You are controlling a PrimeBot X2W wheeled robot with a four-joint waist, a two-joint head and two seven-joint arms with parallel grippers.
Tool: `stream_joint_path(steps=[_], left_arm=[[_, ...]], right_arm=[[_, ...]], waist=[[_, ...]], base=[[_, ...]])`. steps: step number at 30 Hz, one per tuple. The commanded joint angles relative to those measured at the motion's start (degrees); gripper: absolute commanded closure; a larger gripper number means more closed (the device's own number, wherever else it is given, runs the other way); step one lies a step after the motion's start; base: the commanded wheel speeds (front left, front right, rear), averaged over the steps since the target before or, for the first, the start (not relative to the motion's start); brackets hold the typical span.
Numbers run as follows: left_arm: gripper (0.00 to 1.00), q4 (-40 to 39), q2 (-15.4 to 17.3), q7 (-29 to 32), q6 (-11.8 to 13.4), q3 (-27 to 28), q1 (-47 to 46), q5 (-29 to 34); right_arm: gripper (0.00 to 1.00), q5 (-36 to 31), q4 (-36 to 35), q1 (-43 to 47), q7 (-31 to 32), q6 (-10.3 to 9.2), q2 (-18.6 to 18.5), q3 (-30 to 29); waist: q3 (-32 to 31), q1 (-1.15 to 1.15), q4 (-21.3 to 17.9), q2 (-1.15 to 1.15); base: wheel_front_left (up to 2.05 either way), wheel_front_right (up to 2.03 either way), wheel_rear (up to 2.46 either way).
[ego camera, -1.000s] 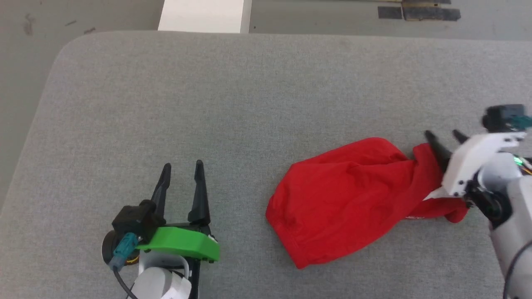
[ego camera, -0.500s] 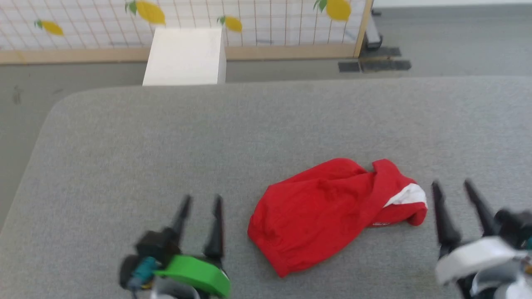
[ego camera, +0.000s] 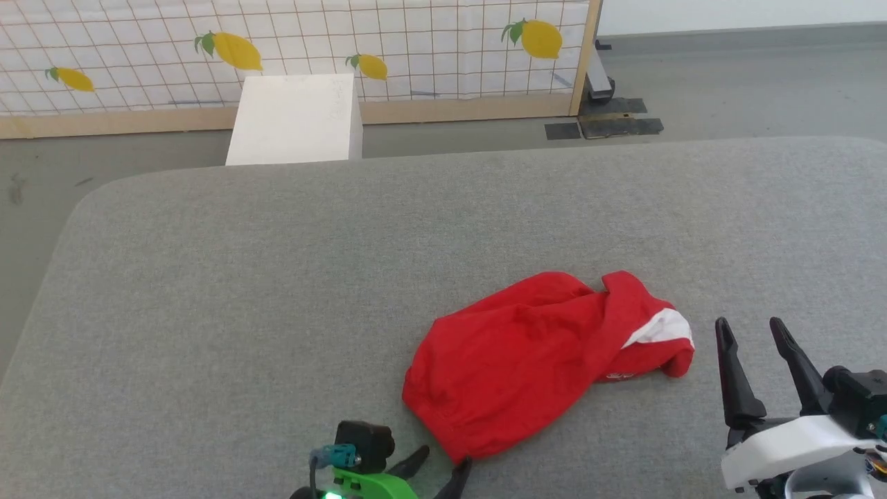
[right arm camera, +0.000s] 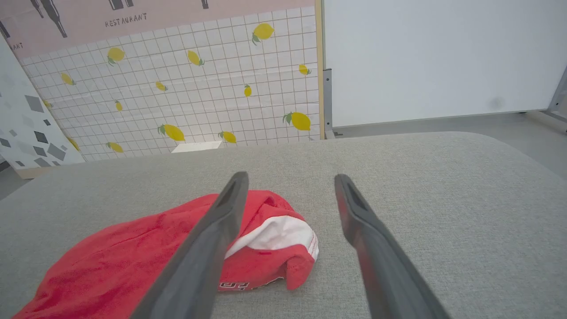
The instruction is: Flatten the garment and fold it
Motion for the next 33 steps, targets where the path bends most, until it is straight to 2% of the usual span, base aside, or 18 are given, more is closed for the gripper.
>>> stream_joint_path(steps=[1,10,13,21,25,28,33], left_arm=[[0.0,-0.45,0.04,0.7,-0.22,0.0,-0.23,-1.12],[0.0,-0.46,-0.94,2.04,-0.04,0.53,-2.48,-4.69],[1.0,-0.6,-1.05,0.92,0.25,1.08,-3.26,-4.88],[1.0,-1.72,-1.16,-3.57,1.45,2.19,-8.0,-2.6],[1.0,-0.27,-1.34,-3.7,2.46,2.6,-12.98,-1.56],[1.0,3.86,-1.25,-3.53,3.87,3.58,-17.66,-0.53],[1.0,14.92,-0.35,-4.55,7.82,5.8,-26.24,2.34]], right_arm=[[0.0,-0.36,-0.4,0.63,0.08,-0.09,0.34,0.08],[0.0,-0.6,-0.59,0.62,0.22,-0.09,0.73,0.65],[0.0,-0.59,-0.57,0.59,0.18,-0.09,0.8,0.75],[0.0,-0.87,-0.86,0.06,0.14,-0.09,0.94,1.92],[0.0,-0.68,-1.16,-0.72,0.09,-0.09,0.9,2.74],[0.0,-0.43,-1.33,-1.39,-0.05,-0.09,0.71,3.18],[0.0,0.4,-1.35,-3.35,-0.65,-0.09,0.21,4.77]], waist=[[0.14,0.0,-0.3,0.0],[0.53,0.0,-1.51,0.0],[0.62,0.0,-1.68,0.0],[1.27,0.0,-2.31,0.0],[2.48,0.0,-2.94,0.0],[3.76,0.0,-3.39,0.0],[6.7,0.0,-5.05,0.0]], base=[[0.0,0.0,0.0],[0.0,0.0,0.0],[0.0,0.0,0.0],[0.0,0.0,0.0],[0.0,0.0,0.0],[0.0,0.0,0.0],[0.0,0.0,0.0]])
